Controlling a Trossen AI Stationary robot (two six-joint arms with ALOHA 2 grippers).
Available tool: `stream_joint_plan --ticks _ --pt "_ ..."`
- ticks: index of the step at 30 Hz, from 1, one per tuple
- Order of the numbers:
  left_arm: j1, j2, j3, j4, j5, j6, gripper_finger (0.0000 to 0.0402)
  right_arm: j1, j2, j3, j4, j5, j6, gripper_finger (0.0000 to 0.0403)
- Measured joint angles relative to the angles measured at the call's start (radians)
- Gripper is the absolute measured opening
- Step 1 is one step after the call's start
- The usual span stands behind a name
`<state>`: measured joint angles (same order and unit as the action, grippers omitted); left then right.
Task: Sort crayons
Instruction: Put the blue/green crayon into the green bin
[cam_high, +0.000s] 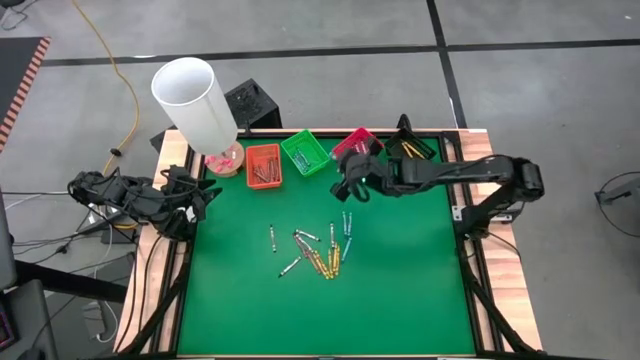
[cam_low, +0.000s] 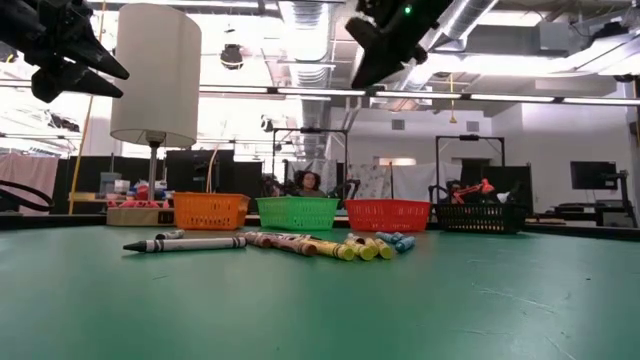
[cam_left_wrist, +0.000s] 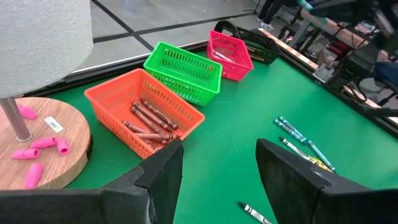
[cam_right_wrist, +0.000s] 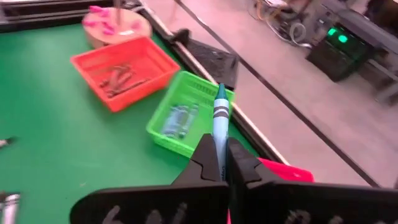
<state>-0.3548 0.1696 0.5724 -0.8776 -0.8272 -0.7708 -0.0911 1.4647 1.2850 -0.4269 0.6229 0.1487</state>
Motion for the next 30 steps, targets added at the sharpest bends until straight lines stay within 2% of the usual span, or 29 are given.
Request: stream_joint_plan --ticks 7,14,20,30 --pt "0.0 0.0 0.0 0.0 0.0 0.0 0.0192 -0.089 0.027 0.0 0.029 -0.116 -0.017 0.0001" --pt "0.0 0.0 0.0 0.001 -0.029 -0.016 0.0192 -0.14 0.073 0.0 0.166 -0.22 -0.113 0.0001" --pt "0.0 0.0 0.0 0.0 -0.063 -0.02 0.0192 -0.194 0.17 0.001 0.369 -0.337 -0.129 0.0001" --pt "0.0 0.0 0.0 0.0 -0.103 -0.027 0.0192 -0.272 0.379 0.0 0.649 -0.399 -0.056 0.0001"
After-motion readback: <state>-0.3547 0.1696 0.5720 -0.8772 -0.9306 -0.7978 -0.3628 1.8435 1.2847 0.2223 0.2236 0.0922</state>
